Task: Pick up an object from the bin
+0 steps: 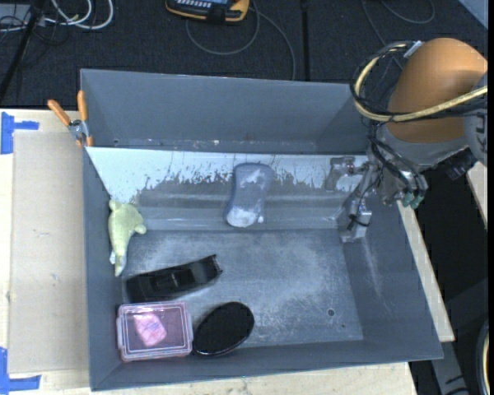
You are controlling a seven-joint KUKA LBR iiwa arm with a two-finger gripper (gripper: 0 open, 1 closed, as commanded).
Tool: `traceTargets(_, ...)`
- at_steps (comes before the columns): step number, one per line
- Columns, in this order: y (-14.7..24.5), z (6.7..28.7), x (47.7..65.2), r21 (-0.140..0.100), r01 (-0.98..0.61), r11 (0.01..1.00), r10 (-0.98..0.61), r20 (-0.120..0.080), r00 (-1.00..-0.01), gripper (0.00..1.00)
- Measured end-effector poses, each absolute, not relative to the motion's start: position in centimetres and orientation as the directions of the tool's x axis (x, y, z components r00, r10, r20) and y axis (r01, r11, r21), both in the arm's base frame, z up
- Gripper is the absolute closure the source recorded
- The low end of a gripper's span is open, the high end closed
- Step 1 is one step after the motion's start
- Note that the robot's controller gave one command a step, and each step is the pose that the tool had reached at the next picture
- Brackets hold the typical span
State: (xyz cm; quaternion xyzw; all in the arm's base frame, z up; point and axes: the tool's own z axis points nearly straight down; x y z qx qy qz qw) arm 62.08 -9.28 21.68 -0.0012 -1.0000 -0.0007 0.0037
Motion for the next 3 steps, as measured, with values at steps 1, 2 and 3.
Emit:
traceTargets(1,-9.3,22.2,62.2,0.000,0.001,1.000,0.001,0.000,-1.000,0.00)
traceTargets(2,-4.5,19.8,59.8,0.000,-0.022,1.000,-0.022,0.003,-1.000,0.00)
traceTargets(3,-1.0,18.9,59.2,0.004,-0.047,0.999,-0.047,0.007,-0.999,0.00)
